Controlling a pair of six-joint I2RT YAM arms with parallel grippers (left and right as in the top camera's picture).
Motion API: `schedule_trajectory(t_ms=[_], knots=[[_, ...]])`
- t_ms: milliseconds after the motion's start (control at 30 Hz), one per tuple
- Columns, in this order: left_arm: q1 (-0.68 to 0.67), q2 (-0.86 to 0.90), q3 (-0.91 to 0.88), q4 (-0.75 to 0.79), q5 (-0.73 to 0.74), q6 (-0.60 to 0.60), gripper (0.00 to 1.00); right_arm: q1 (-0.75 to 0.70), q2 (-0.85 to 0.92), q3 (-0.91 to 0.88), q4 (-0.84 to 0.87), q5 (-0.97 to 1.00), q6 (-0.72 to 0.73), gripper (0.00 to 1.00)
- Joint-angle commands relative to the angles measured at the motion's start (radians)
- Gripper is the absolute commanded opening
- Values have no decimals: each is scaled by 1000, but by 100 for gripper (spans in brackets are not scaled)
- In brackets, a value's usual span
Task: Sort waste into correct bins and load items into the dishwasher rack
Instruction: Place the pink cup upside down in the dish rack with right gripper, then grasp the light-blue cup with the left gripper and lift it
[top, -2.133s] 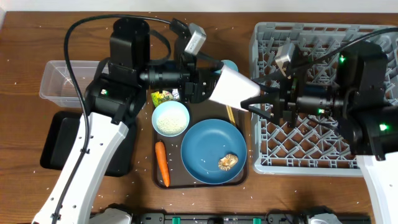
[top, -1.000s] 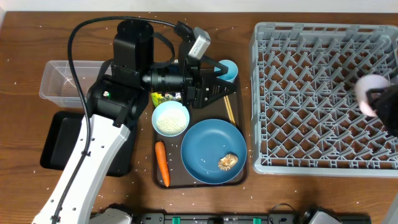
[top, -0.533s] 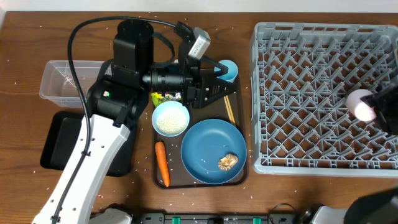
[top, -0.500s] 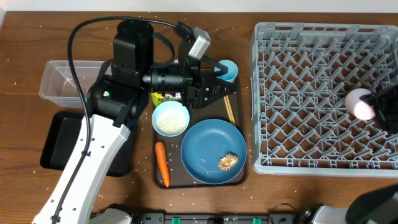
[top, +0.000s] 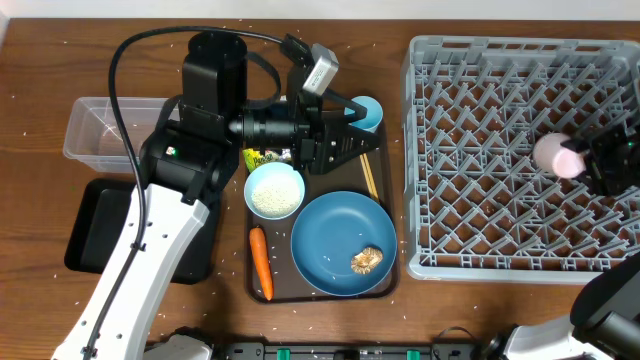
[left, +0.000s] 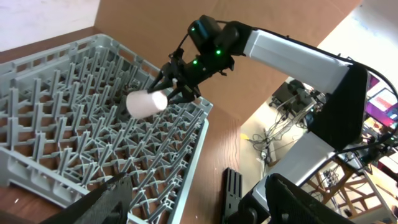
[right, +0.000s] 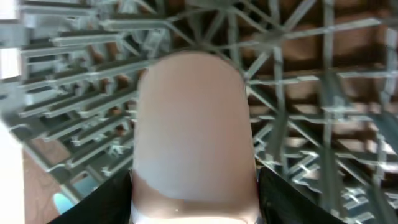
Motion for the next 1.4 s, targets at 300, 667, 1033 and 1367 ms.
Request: schedule_trajectory(t_ms=[300, 667, 1033, 1367], knots=[[-4, 13, 9, -175, -500, 76, 70, 12, -247, 39, -24, -58, -39, 66], [-79, 312, 2, -26, -901, 44, 70, 160, -473, 39, -186, -8, -247, 69], [-86, 585, 2, 181, -970, -101, 69, 188, -474, 34, -304, 17, -266, 69], [-106, 673, 2, 186, -967, -161, 59, 188, -474, 34, -304, 18, -266, 70]])
